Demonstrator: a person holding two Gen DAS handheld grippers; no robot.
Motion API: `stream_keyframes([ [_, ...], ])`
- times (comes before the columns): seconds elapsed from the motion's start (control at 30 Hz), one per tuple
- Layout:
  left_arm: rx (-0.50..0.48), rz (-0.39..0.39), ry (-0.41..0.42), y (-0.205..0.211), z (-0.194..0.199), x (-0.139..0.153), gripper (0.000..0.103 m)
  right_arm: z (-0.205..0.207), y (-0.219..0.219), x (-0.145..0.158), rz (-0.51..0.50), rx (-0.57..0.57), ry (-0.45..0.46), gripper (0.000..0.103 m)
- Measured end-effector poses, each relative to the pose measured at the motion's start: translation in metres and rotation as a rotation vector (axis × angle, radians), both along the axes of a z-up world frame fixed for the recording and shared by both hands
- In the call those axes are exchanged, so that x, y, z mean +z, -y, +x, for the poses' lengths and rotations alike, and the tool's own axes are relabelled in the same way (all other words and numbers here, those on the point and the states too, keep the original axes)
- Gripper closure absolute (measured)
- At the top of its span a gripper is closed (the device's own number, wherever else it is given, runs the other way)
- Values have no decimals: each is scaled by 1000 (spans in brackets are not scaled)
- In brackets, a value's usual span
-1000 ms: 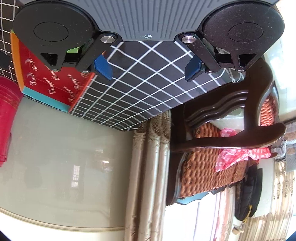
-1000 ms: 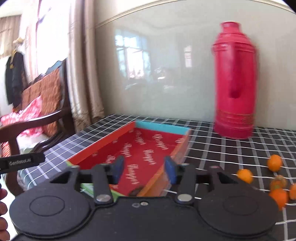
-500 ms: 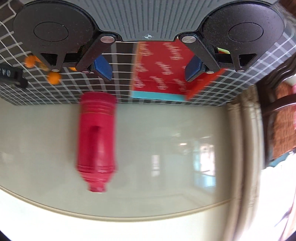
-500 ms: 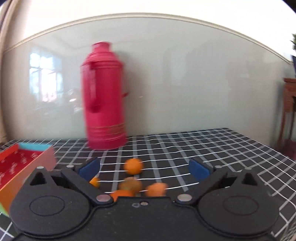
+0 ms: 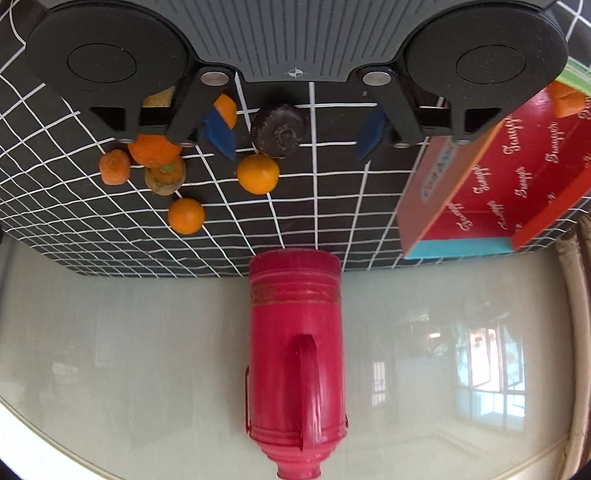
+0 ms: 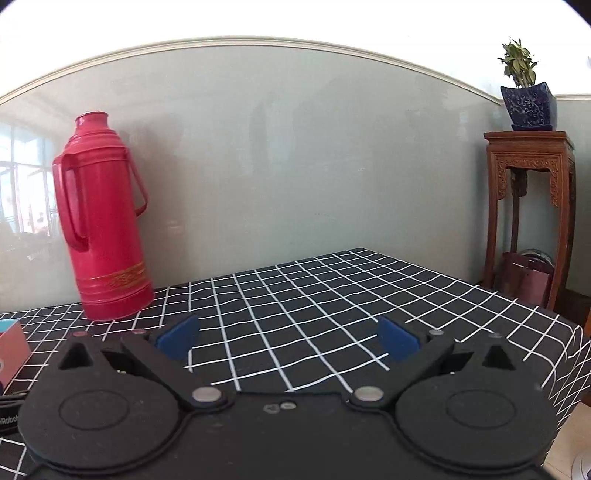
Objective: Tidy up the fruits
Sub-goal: 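Grasp the second dark brown fruit with the left tool, then drop the dark fruit into the box with the left tool while the right tool reaches an orange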
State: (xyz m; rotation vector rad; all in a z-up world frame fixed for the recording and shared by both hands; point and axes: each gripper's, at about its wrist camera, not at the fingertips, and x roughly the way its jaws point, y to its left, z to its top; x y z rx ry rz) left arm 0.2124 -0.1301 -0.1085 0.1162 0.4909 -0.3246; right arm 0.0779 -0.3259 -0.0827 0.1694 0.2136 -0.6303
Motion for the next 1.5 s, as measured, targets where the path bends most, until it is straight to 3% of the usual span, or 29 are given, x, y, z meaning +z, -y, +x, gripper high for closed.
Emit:
stream_keyframes([
  [0.17,11,-22,-75,6,17,-13,55,-4,12,0,23,-13,5,6],
  [0.3,8,-41,-114,6,21,-17,64,-7,17,0,36,-19,11,6],
  [0.47,28,-53,-109,3,15,-15,64,-6,14,0,33,-10,21,6],
  [0.67,84,8,83,-5,-8,7,64,-1,7,0,27,18,14,6],
  [0.83,231,68,197,-32,-16,19,64,5,-5,0,14,49,0,6],
  [0.97,369,77,156,-67,-3,21,64,13,-18,-1,10,88,-15,6],
  [1.07,450,74,77,-93,12,18,64,20,-27,-2,8,132,-26,6],
  [1.17,499,69,0,-111,22,13,64,28,-36,-4,2,176,-52,6],
  [1.23,505,69,0,-116,20,13,64,33,-43,-5,1,210,-63,6],
  [1.3,510,78,1,-115,17,13,59,37,-50,-6,11,246,-70,7],
  [1.37,522,69,15,-117,13,16,25,43,-56,-8,33,285,-80,8],
  [1.47,518,52,78,-120,4,25,21,53,-63,-12,66,320,-106,14],
  [1.5,509,48,94,-121,0,28,21,57,-64,-14,85,328,-118,21],
])
